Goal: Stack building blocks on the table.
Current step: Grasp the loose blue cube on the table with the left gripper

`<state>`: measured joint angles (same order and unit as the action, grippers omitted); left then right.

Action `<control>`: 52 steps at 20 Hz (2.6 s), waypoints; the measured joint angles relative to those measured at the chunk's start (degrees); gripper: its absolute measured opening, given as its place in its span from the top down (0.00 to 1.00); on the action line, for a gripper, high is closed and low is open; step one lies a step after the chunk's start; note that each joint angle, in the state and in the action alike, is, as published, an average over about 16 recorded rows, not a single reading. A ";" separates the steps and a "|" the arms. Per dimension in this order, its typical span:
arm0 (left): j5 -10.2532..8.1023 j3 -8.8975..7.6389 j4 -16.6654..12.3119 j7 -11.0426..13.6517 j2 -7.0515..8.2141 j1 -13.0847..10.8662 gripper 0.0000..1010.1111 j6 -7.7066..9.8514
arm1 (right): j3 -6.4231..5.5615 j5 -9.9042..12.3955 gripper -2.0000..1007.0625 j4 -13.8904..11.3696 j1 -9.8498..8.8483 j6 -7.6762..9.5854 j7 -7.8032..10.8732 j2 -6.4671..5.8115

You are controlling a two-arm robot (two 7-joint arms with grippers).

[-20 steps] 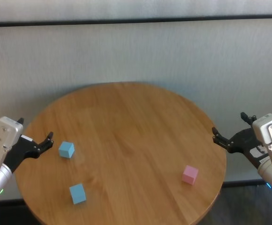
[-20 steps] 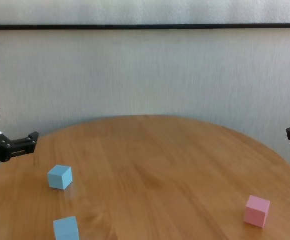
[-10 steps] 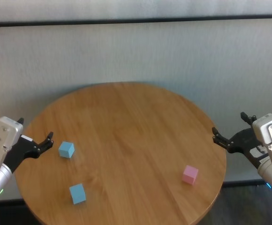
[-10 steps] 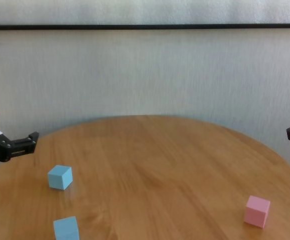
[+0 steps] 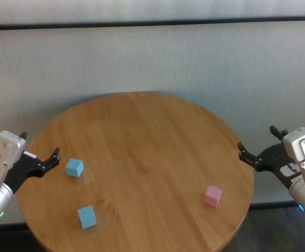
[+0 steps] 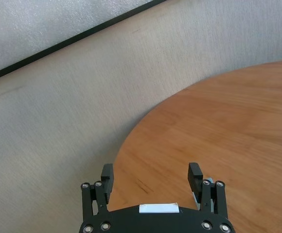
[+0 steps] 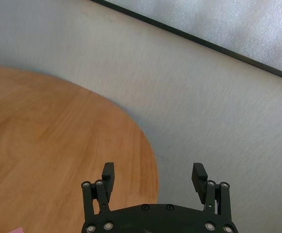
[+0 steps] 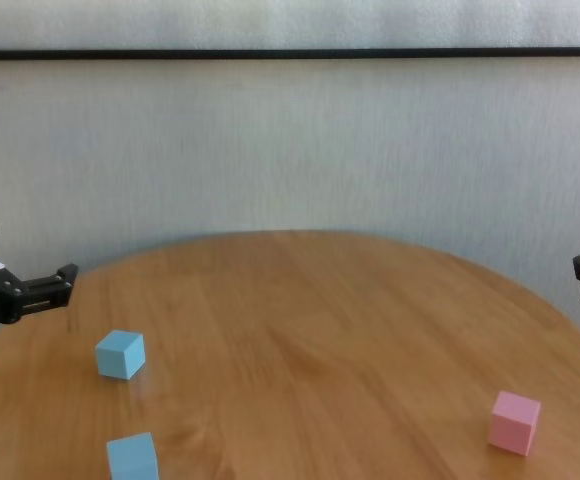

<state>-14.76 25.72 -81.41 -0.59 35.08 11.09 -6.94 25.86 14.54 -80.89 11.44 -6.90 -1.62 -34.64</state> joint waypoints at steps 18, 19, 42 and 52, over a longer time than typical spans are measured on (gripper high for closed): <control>-10.37 -4.49 -8.95 16.97 8.84 -5.61 0.01 5.66 | 0.00 0.00 0.00 0.00 0.00 0.00 0.00 0.00; -10.99 -4.56 -9.15 18.22 9.18 -5.59 0.01 6.32 | 0.00 0.00 0.00 0.00 0.00 0.00 0.00 0.00; -12.50 1.82 -0.88 43.12 10.02 3.65 0.01 13.19 | 0.00 0.00 0.00 0.00 0.00 0.00 0.00 0.00; -10.56 5.43 3.75 47.79 8.53 7.51 0.01 10.47 | 0.00 0.00 0.00 0.00 0.00 0.00 0.00 0.00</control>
<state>-25.33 31.16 -77.66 47.19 43.61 18.61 3.53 25.86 14.54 -80.89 11.44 -6.90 -1.62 -34.64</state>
